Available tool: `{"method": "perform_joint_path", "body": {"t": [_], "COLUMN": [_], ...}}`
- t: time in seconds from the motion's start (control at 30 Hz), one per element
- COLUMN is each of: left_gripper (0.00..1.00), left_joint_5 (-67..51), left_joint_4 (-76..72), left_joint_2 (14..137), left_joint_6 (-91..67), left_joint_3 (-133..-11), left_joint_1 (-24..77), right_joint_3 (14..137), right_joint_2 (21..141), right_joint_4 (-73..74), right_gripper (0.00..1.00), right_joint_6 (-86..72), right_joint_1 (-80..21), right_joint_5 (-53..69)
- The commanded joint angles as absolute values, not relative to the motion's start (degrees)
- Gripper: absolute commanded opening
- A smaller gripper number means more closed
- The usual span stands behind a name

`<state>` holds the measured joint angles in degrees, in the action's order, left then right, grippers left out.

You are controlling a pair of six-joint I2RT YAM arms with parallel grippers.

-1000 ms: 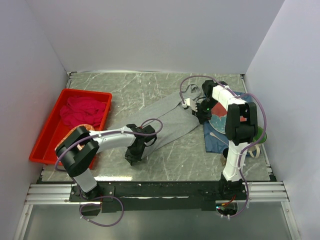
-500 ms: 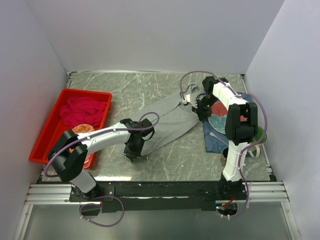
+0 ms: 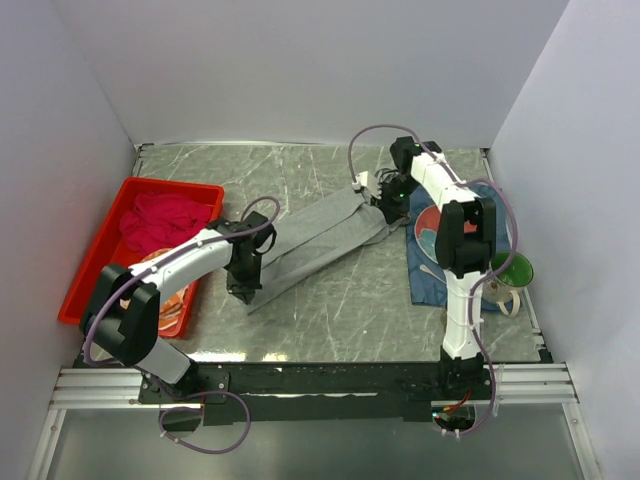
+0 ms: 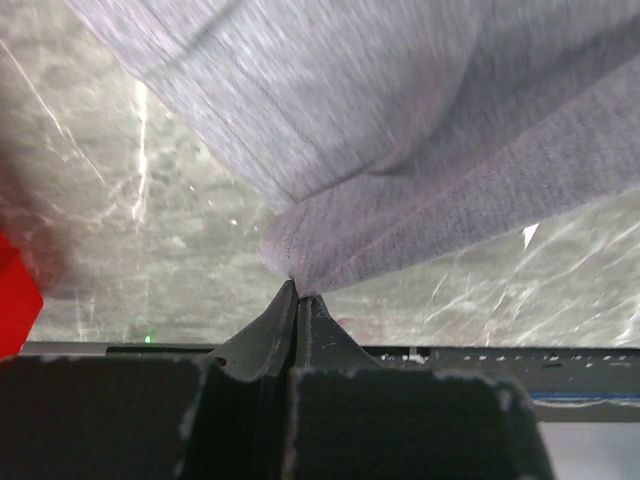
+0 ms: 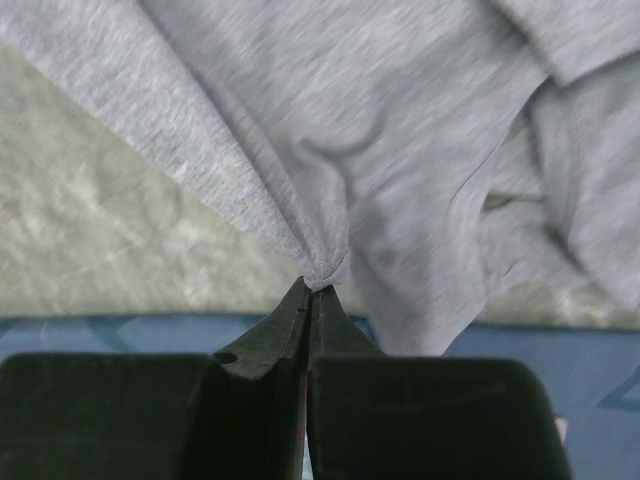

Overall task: Fold and stack the mixed laundry pile
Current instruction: Fold the tank top at the center of the board.

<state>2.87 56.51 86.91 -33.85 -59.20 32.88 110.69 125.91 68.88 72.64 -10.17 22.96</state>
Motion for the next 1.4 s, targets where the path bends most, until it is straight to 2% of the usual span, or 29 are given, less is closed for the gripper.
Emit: {"method": "perform_joint_path", "body": {"t": [0.0,0.23,0.53,0.73,0.77,0.8,0.83,0.87,0.9,1.03,1.17,1.2,1.37], "left_gripper": [0.01,0.01,0.01,0.01,0.02,0.13,0.17,0.2,0.29,0.48,0.53,0.54,0.52], "left_joint_5": [2.6,3.8,5.8,7.6,8.8,9.1,9.4,9.8,9.8,9.2,0.6,-3.3,-8.4], "left_joint_4": [54.1,51.8,50.9,51.2,51.3,51.7,51.9,52.0,51.9,53.8,51.5,50.7,46.8], "left_joint_2": [87.7,89.4,91.7,93.5,93.7,94.2,94.4,94.5,94.3,93.1,87.6,86.9,90.5], "left_joint_6": [-33.1,-33.4,-33.6,-34.4,-34.7,-35.1,-35.1,-35.2,-35.2,-34.2,-29.0,-28.5,-27.8], "left_joint_3": [-61.3,-60.9,-60.4,-61.3,-61.6,-62.4,-62.9,-63.5,-64.5,-68.4,-70.0,-69.5,-66.5], "left_joint_1": [30.9,27.8,24.8,24.3,24.1,23.9,23.8,23.8,23.8,23.8,24.1,24.3,28.0], "right_joint_3": [116.4,122.3,123.0,121.9,121.9,121.7,121.8,122.2,122.5,122.2,121.9,121.8,116.9], "right_joint_2": [129.0,133.0,134.7,134.1,133.9,133.7,133.4,133.4,133.2,130.9,128.5,128.4,127.3], "right_joint_4": [68.6,64.8,58.4,50.8,47.5,45.5,44.0,43.2,43.0,46.0,60.5,66.8,70.8], "right_gripper": [0.0,0.01,0.0,0.17,0.22,0.25,0.3,0.42,0.46,0.52,0.56,0.57,0.6], "right_joint_6": [68.5,63.7,58.1,51.5,48.6,46.6,45.0,43.8,43.4,45.2,57.2,60.3,67.5], "right_joint_1": [-12.2,-14.3,-16.0,-16.6,-16.7,-16.6,-16.7,-16.7,-16.6,-16.0,-11.1,-10.3,-6.7], "right_joint_5": [21.3,18.5,14.9,10.6,9.4,7.8,5.5,5.4,5.5,8.7,20.1,20.6,19.0]}}
